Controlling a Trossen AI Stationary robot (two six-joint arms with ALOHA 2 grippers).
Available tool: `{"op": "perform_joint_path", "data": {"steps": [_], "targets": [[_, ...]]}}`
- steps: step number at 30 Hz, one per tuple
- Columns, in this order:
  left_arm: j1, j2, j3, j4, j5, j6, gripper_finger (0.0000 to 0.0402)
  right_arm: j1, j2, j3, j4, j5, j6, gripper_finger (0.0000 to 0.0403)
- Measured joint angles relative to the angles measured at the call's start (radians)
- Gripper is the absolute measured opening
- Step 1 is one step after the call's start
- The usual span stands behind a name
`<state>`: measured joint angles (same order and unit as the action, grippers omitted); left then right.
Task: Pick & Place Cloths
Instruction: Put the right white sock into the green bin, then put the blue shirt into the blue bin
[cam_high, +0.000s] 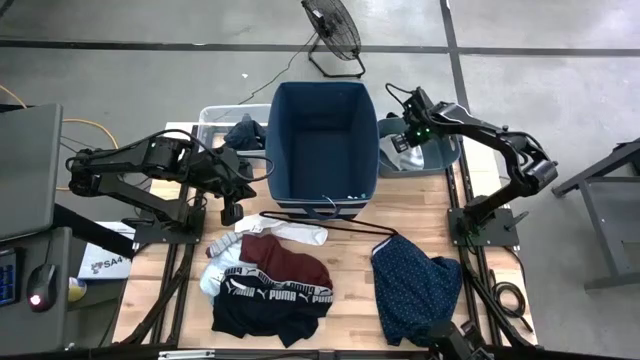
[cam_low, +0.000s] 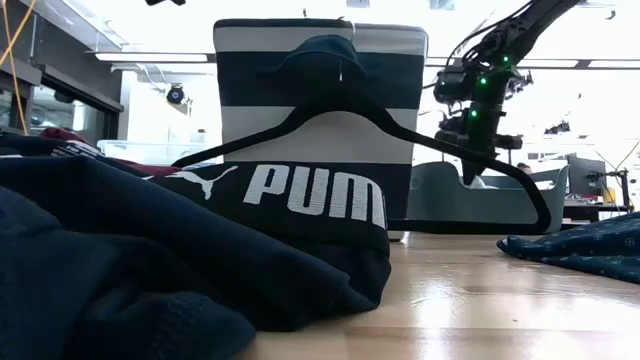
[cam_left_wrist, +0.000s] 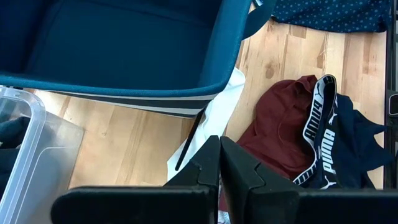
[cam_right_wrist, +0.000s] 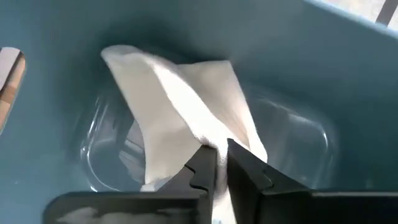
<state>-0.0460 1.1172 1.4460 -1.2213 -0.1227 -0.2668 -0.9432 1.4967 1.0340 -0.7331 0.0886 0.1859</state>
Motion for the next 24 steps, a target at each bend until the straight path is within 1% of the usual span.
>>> {"op": "perform_joint_path", "data": {"steps": [3,6,9,12,16,20,24], "targets": [[0.000,0.000,0.000,0.000,0.000,0.000,0.0005,0.000,0.000,0.000,-0.012,-0.011,0.025,0.0082],[0.000,0.000,0.000,0.000,0.000,0.000,0.0005,0.000,0.000,0.000,-0.029,-0.013,0.050,0.0135],[0.000,0.000,0.000,0.000,0.000,0.000,0.0005,0.000,-0.001,0.000,-0.055,-0.042,0.053,0.0185],[0.000,0.000,0.000,0.000,0.000,0.000,0.0005,0.001,-0.007,0.000,-0.084,-0.073,0.054,0.0221],[0.000,0.000,0.000,0.000,0.000,0.000,0.0005,0.000,-0.035,0.000,-0.149,-0.092,0.074,0.0239],[0.000,0.000,0.000,0.000,0.000,0.000,0.0005,0.001,-0.095,0.000,-0.225,-0.102,0.084,0.0237],[0.000,0.000,0.000,0.000,0.000,0.000,0.0005,0.000,-0.181,0.000,-0.307,-0.152,0.122,0.0233]]}}
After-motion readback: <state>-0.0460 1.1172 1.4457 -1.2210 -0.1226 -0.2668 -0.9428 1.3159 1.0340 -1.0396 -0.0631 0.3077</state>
